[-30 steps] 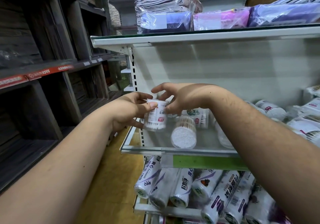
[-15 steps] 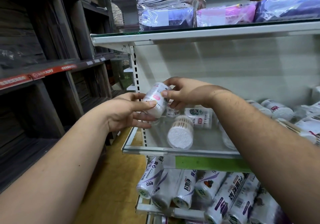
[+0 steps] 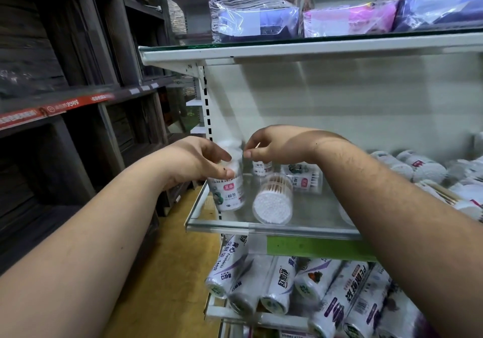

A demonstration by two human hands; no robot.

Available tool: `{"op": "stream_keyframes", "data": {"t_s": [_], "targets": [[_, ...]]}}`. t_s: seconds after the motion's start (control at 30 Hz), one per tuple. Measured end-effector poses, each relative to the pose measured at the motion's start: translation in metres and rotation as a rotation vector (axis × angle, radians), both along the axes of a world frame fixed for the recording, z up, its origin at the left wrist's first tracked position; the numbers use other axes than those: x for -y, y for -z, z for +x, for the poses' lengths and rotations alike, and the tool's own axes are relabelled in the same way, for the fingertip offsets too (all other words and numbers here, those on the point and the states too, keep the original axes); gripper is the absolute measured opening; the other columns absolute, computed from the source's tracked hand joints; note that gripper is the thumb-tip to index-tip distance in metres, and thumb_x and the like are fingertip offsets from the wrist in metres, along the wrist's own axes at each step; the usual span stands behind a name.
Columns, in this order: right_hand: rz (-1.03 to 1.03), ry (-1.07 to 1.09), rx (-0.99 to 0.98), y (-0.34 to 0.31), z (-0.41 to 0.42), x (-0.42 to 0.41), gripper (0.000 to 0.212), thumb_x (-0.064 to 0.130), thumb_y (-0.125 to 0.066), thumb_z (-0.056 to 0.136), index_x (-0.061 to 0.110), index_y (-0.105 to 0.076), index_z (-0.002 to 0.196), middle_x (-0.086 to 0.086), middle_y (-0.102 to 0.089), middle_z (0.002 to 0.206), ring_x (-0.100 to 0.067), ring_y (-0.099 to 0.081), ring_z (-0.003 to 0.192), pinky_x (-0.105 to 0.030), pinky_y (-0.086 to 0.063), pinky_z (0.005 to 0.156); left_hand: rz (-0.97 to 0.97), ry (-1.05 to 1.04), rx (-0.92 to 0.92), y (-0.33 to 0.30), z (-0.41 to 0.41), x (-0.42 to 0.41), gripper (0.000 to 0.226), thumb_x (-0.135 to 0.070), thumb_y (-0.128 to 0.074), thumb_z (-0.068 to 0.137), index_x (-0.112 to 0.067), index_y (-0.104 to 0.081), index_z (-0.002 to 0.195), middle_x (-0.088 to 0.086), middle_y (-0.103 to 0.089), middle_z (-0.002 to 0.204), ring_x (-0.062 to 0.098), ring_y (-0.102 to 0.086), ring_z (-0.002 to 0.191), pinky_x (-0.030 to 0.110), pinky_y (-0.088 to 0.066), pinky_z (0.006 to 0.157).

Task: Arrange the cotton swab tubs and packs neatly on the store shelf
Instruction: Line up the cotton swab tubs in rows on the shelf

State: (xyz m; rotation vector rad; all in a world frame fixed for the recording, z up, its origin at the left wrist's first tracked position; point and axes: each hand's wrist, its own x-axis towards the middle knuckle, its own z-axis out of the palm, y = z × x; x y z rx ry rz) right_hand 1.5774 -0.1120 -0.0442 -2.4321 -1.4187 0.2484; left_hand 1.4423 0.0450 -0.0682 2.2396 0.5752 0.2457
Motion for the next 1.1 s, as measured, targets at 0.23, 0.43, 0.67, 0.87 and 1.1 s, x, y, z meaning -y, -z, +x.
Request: {"op": "stream_keyframes", "data": {"t_s": [0.23,0.43,0.67,0.87,1.1], "targets": [[-0.072,-0.007,0.016,0.0,-0.002,0.002,0.031,0.054,-0.054,0.093,0.039,-0.062,0.12,0.012,-0.064,0.118,-0.011,-0.063,0.099,-0.038,-0.052,0.091,0.369,-0.015,-0.168,-0.009,0.007,0.017,0.045,-0.033,-0.082,0.074,-0.03,-0.067,0.116,-0.004,-0.06,0.122,0.018,-0.059,0.112,0.03,-0.047,0.097],[-0.105,-0.026,0.038,-0.003,-0.005,0.002,0.03,0.05,-0.06,0.092,0.039,-0.062,0.12,0.015,-0.064,0.12,-0.009,-0.063,0.1,-0.033,-0.05,0.086,0.426,-0.004,-0.222,-0.015,0.003,0.02,0.056,-0.039,-0.083,0.072,-0.033,-0.062,0.124,-0.002,-0.056,0.137,0.019,-0.058,0.115,0.031,-0.047,0.097],[-0.415,-0.011,0.077,-0.016,-0.012,0.006,0.071,0.059,-0.077,0.071,0.046,-0.048,0.134,0.014,-0.051,0.138,-0.019,-0.054,0.121,-0.043,-0.042,0.104,0.467,0.015,-0.106,-0.021,0.007,0.024,0.037,-0.042,-0.068,0.086,-0.034,-0.064,0.121,-0.006,-0.058,0.114,0.014,-0.055,0.101,0.024,-0.042,0.088],[-0.44,-0.062,0.074,-0.012,-0.015,0.008,0.05,0.048,-0.069,0.086,0.038,-0.054,0.133,0.012,-0.056,0.126,-0.016,-0.061,0.108,-0.034,-0.05,0.095,0.502,-0.028,-0.015,-0.015,0.02,0.023,0.021,-0.038,-0.056,0.095,-0.036,-0.067,0.113,-0.009,-0.063,0.113,0.013,-0.057,0.101,0.021,-0.042,0.082],[-0.163,0.043,-0.061,0.0,0.01,0.005,0.028,0.025,-0.042,0.103,0.028,-0.057,0.127,-0.003,-0.073,0.09,-0.017,-0.072,0.075,-0.034,-0.059,0.078,0.507,-0.001,-0.102,-0.013,0.023,0.03,0.025,-0.033,-0.053,0.098,-0.032,-0.065,0.12,-0.006,-0.056,0.108,0.018,-0.055,0.099,0.026,-0.043,0.081]]}}
